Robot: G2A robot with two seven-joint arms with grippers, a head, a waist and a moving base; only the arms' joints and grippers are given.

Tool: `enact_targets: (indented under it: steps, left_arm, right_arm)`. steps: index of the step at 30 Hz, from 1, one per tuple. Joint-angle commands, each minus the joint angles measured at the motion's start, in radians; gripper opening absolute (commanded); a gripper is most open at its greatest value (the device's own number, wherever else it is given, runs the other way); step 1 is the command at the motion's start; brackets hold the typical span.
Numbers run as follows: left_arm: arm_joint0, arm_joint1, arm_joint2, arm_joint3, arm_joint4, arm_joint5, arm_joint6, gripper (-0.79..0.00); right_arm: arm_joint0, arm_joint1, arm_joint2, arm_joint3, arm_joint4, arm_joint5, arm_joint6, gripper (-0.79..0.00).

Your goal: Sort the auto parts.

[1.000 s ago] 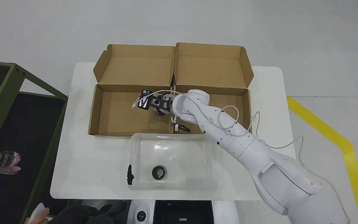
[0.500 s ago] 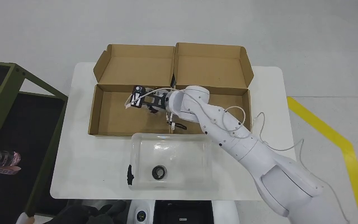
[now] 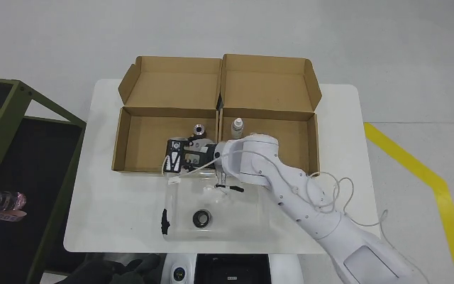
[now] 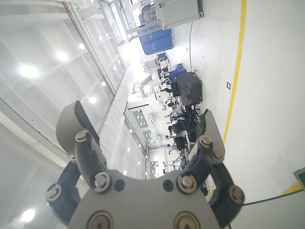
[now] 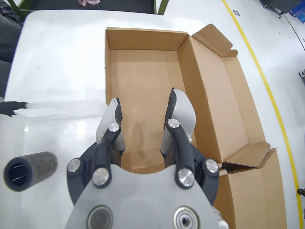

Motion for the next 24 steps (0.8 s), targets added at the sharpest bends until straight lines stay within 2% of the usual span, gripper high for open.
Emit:
enact_targets:
  steps: [1, 24]
  left_arm:
    - [0.000, 0.000, 0.000, 0.000, 0.000, 0.000, 0.000, 0.000]
    - [0.000, 0.000, 0.000, 0.000, 0.000, 0.000, 0.000, 0.000]
  right_arm:
    - [-0.036, 0.010, 0.009, -0.044, -0.011, -0.022, 0.012, -0.428]
    - [-0.369, 0.098, 0.044, -0.321, -0.108, -0.183, 0.081, -0.403]
